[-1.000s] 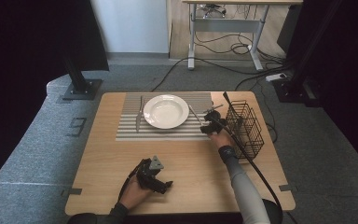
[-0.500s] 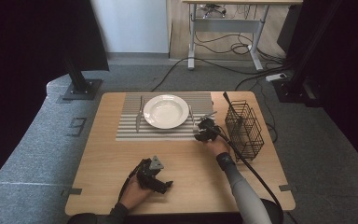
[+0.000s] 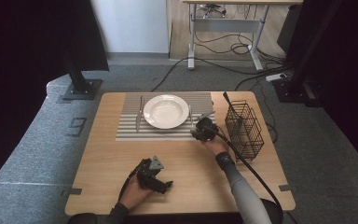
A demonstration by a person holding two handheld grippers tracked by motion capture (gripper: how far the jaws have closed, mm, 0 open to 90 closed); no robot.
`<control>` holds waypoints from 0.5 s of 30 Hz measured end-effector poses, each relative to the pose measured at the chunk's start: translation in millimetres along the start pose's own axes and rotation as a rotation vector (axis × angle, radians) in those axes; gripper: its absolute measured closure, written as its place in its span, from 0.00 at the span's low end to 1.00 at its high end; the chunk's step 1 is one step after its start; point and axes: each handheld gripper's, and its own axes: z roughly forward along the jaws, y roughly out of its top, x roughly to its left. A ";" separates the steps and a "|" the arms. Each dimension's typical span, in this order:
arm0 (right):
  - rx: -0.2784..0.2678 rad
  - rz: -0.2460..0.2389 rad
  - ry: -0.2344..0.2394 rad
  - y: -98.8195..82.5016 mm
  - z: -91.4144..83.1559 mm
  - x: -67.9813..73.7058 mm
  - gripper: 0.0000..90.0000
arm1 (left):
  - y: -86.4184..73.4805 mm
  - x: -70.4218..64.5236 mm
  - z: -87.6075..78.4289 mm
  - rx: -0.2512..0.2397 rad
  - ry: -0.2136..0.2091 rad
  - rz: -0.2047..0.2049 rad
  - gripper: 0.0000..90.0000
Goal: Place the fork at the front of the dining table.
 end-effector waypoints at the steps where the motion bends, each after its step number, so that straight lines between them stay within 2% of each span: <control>1: 0.004 -0.004 -0.001 -0.1 2.3 1.5 0.77 | 0.0 0.0 0.0 0.000 0.000 0.000 0.00; 2: 0.004 -0.004 -0.001 -0.1 2.3 1.5 0.77 | 0.0 0.1 0.0 0.000 0.000 0.001 0.00; 3: 0.008 -0.010 -0.024 0.1 8.2 4.0 0.78 | 0.0 0.1 0.0 0.000 -0.001 0.001 0.00; 12: -0.013 0.035 -0.027 7.6 20.4 -6.4 0.78 | 0.0 0.1 -0.1 0.002 0.000 0.001 0.00; 15: -0.011 0.032 -0.031 12.3 24.4 -8.6 0.78 | 0.0 0.1 -0.1 0.001 -0.001 0.001 0.00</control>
